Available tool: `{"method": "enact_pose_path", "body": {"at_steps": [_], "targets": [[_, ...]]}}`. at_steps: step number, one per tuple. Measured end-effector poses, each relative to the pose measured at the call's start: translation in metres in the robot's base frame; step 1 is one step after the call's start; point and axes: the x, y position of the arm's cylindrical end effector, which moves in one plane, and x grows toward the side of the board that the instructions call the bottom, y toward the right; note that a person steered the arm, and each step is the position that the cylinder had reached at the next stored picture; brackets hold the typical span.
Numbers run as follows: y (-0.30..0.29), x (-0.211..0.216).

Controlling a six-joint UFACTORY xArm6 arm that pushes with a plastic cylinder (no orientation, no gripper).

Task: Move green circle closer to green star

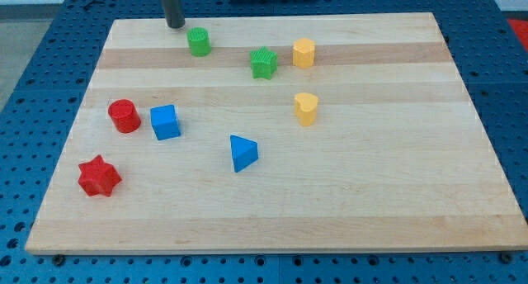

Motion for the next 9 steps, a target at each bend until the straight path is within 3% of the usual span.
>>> {"method": "enact_pose_path", "body": {"at_steps": [4,5,7,9], "targets": [[0.077,0.044],[0.074,0.044],[0.002,0.032],[-0.024,0.055]]}}
